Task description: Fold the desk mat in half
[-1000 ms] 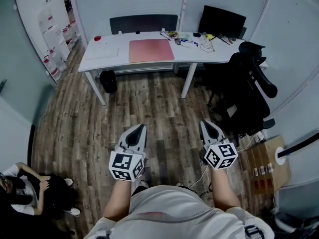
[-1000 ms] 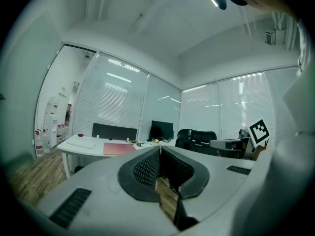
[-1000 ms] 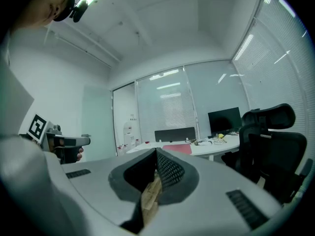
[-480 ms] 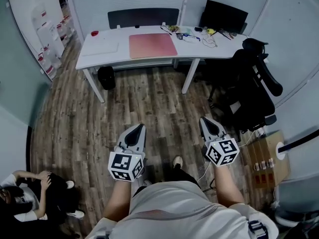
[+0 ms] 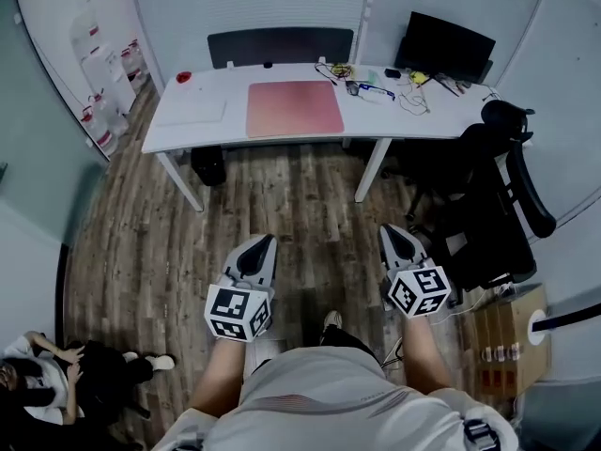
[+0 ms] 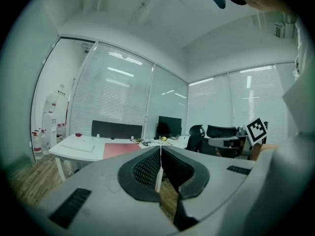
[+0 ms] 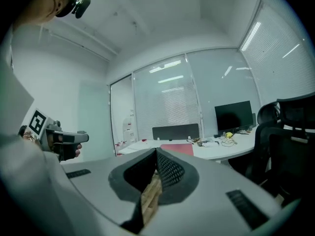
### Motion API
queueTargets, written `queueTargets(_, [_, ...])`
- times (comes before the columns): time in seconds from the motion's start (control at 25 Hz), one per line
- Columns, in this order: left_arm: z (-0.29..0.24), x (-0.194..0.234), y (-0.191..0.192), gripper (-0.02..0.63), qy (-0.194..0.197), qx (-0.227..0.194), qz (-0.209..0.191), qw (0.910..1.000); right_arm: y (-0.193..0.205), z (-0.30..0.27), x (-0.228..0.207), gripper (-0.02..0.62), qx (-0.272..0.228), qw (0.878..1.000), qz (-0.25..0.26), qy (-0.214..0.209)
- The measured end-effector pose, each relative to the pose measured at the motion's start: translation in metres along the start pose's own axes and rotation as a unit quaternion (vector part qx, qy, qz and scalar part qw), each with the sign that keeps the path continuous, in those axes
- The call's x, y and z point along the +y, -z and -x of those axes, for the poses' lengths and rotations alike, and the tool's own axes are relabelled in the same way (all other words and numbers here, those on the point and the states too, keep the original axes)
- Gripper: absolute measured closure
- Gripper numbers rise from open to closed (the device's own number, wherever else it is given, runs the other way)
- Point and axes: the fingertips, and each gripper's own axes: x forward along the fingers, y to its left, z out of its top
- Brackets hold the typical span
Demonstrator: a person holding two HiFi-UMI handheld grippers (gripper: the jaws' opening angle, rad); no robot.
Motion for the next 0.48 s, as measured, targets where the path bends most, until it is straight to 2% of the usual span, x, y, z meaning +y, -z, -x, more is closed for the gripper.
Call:
queueTargets(0.24, [-0.102,-0.007,-0.017,0.589,-0.025,0.003,-0.002,0.9997,-0.016,-0.061,-0.097,0.543,0.007,1.000,-0.015,-0.020])
queueTargets(0.48, [-0.167,-0.001,-0.015,0.589,-0.050,0.029,0.002,0.9983,-0.016,-0.113,-0.153,0.543,0.022,0.998,-0.037,-0.040])
